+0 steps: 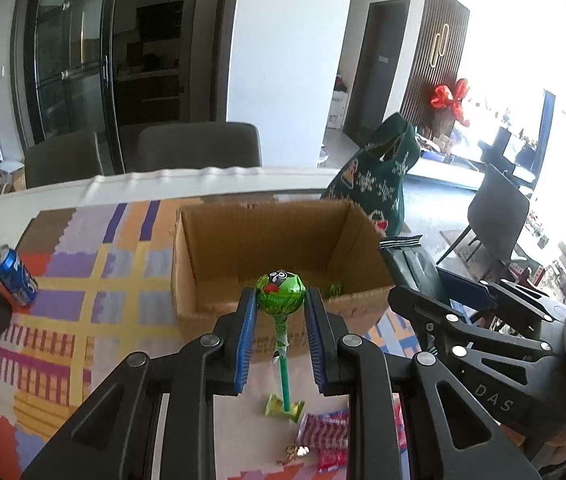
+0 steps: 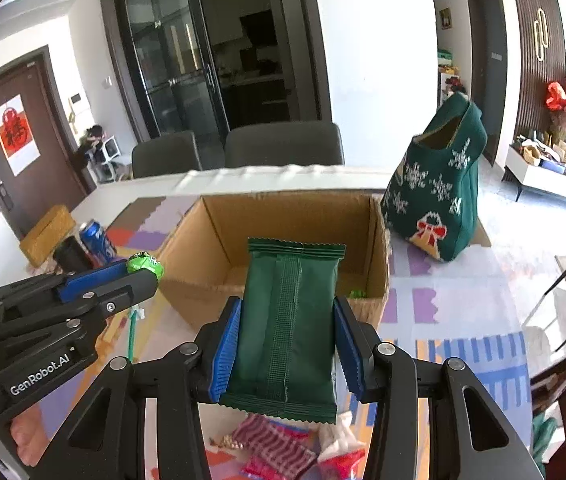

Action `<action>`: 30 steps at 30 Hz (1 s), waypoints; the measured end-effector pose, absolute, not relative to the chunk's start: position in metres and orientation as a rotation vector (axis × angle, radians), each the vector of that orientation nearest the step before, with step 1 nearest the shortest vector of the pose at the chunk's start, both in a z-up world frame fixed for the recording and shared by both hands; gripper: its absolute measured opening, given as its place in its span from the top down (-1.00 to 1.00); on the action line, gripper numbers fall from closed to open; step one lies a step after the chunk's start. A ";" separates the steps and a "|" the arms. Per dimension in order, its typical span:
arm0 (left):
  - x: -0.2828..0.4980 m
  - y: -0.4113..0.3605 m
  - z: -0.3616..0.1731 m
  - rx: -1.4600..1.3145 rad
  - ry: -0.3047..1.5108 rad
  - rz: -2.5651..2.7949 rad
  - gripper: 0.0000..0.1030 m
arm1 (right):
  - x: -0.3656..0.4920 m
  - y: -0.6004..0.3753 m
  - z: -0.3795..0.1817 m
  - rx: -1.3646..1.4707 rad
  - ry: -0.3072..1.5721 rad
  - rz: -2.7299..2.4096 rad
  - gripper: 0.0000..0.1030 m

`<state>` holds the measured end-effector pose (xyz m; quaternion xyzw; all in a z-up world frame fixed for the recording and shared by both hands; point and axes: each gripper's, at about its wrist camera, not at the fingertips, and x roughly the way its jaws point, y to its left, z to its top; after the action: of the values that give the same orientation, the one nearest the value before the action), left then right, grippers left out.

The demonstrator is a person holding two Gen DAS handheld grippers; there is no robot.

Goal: Organize snacks
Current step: 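Carry the lollipop and green bar into the box and release both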

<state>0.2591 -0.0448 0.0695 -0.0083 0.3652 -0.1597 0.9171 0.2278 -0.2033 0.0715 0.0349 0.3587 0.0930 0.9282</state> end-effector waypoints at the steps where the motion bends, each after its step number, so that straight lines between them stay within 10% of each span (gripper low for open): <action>1: 0.262 -0.046 0.072 -0.016 0.751 -0.327 0.52 | 0.231 -0.204 0.074 0.069 0.729 0.190 0.11; 23: 0.360 -0.054 0.055 0.010 0.842 -0.259 0.50 | 0.314 -0.204 0.070 0.078 0.775 0.205 0.10; 30: 0.351 -0.048 0.051 0.032 0.835 -0.196 0.05 | 0.323 -0.205 0.058 0.045 0.790 0.163 -0.11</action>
<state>0.3506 -0.0478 0.0513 0.0156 0.4049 -0.0949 0.9093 0.3232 -0.2049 0.0584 0.0221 0.3843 0.0791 0.9196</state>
